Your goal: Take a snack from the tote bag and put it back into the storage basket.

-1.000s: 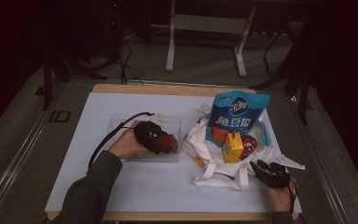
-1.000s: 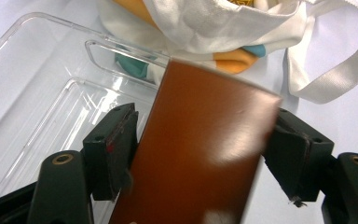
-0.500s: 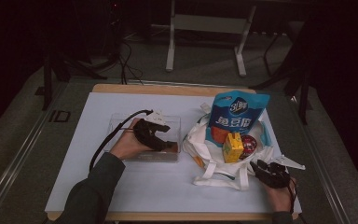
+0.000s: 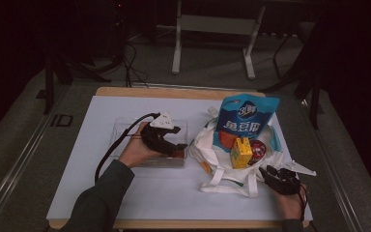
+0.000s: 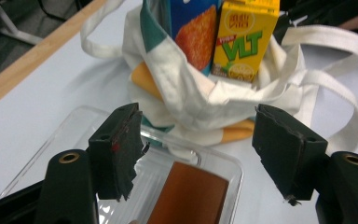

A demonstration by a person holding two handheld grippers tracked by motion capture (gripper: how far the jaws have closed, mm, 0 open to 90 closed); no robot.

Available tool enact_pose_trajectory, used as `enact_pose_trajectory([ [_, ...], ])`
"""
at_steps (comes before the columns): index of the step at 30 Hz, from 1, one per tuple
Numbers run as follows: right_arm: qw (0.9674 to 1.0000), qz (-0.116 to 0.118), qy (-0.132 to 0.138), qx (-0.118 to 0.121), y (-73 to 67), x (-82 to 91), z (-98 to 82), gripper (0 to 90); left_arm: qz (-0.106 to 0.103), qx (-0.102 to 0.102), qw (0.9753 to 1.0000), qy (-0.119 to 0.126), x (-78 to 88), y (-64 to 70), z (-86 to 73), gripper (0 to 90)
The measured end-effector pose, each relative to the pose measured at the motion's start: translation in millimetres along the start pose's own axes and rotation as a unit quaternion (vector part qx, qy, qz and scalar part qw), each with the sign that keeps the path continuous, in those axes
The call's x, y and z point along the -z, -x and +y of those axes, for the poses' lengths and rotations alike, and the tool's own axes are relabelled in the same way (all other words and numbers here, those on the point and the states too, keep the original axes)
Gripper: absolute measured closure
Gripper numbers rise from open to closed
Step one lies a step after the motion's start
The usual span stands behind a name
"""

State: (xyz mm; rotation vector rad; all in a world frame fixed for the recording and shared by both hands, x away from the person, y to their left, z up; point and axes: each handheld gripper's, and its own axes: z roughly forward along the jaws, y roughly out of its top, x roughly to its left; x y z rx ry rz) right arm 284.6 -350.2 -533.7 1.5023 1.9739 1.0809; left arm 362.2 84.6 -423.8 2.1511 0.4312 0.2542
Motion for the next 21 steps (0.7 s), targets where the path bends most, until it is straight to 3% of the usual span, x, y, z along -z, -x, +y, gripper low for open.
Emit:
enact_pose_trajectory([
  [21,1.0000,0.000,0.000,0.000,-0.1,0.0,-0.1,59.5,0.033,-0.008,0.9984,0.046,-18.6,18.9,13.9,33.3],
])
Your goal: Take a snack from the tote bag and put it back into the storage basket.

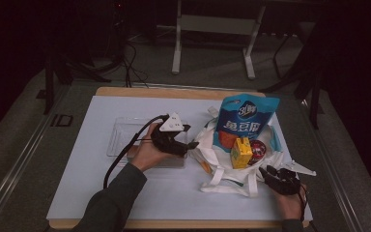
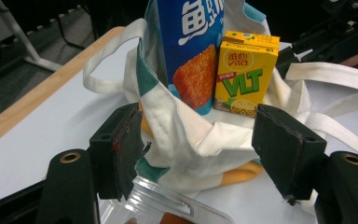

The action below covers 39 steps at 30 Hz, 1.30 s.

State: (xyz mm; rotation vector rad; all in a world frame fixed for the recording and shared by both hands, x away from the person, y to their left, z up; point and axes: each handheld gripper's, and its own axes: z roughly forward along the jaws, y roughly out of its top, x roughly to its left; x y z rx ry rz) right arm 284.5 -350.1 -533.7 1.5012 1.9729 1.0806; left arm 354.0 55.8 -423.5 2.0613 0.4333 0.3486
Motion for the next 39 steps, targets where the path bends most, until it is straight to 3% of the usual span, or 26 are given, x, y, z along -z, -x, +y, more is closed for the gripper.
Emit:
enact_pose_trajectory([
  [24,1.0000,0.001,0.001,0.000,0.5,-0.2,0.1,59.4,-0.033,0.003,0.9993,0.018,-36.3,18.4,18.4,33.4],
  [39,1.0000,0.003,0.000,-0.002,0.7,-0.2,0.1,59.4,-0.035,0.006,0.9991,0.025,-56.5,20.6,32.0,33.4],
])
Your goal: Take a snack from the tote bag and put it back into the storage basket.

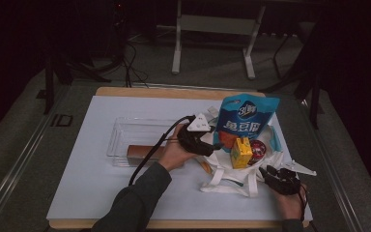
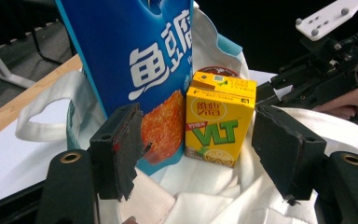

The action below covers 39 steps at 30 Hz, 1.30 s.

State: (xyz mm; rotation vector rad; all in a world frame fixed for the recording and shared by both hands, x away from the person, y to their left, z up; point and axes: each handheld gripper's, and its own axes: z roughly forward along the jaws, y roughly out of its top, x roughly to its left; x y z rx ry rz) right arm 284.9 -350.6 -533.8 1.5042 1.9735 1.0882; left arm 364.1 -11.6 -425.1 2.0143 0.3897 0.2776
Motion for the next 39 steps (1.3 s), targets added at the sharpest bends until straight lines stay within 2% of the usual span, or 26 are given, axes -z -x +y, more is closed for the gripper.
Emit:
enact_pose_trajectory([
  [10,1.0000,0.001,0.000,0.000,0.2,-0.1,0.0,59.4,-0.007,0.006,1.0000,0.000,-14.0,0.3,4.1,33.2],
  [15,1.0000,0.001,0.000,-0.001,0.3,-0.1,0.0,59.3,-0.020,-0.003,0.9998,-0.009,-23.6,3.0,8.9,31.7],
  [23,1.0000,0.002,0.000,-0.002,0.6,0.0,0.1,59.2,-0.038,0.005,0.9991,-0.017,-39.3,4.3,11.6,28.2],
  [34,1.0000,0.003,0.000,-0.002,0.8,0.0,0.1,59.2,-0.044,0.003,0.9987,-0.024,-50.4,7.3,16.5,28.1],
  [39,1.0000,0.004,0.001,0.000,1.4,-0.1,0.1,59.0,-0.046,-0.002,0.9986,-0.026,-58.8,10.9,21.9,25.0],
])
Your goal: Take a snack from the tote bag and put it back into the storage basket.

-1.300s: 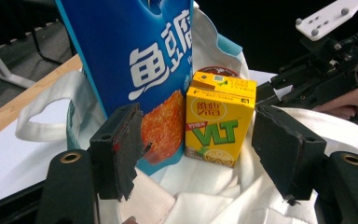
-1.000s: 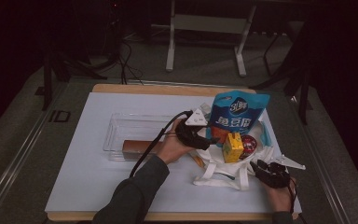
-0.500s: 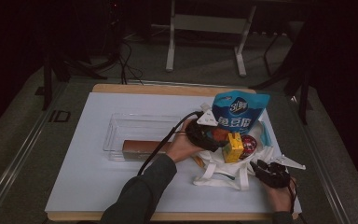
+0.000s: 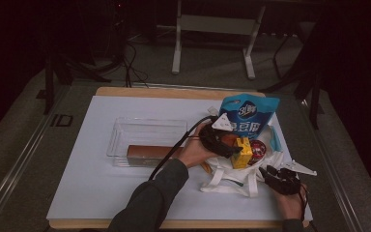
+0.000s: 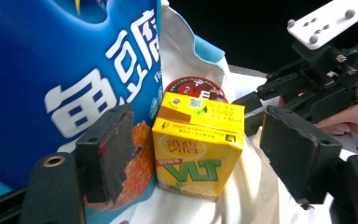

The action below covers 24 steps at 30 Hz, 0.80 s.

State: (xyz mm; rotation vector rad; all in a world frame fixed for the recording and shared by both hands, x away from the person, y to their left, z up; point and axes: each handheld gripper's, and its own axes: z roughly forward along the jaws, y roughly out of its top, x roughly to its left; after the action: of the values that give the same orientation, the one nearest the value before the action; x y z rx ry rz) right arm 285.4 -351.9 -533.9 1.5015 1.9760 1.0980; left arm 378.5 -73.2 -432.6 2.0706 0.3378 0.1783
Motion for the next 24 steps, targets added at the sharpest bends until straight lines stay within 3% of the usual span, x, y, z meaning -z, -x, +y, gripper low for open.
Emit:
enact_pose_trajectory([
  [6,1.0000,0.001,0.000,-0.002,0.1,0.1,0.0,58.9,-0.006,-0.007,0.9999,-0.005,-11.5,2.0,4.0,23.6],
  [20,1.0000,0.002,-0.001,-0.003,0.1,0.1,0.0,58.8,-0.014,0.006,0.9997,-0.017,-31.7,-4.1,-1.9,22.8],
  [24,1.0000,0.002,-0.001,-0.003,0.2,0.1,0.0,58.7,-0.029,0.013,0.9993,-0.017,-36.3,-6.2,-4.8,22.8],
])
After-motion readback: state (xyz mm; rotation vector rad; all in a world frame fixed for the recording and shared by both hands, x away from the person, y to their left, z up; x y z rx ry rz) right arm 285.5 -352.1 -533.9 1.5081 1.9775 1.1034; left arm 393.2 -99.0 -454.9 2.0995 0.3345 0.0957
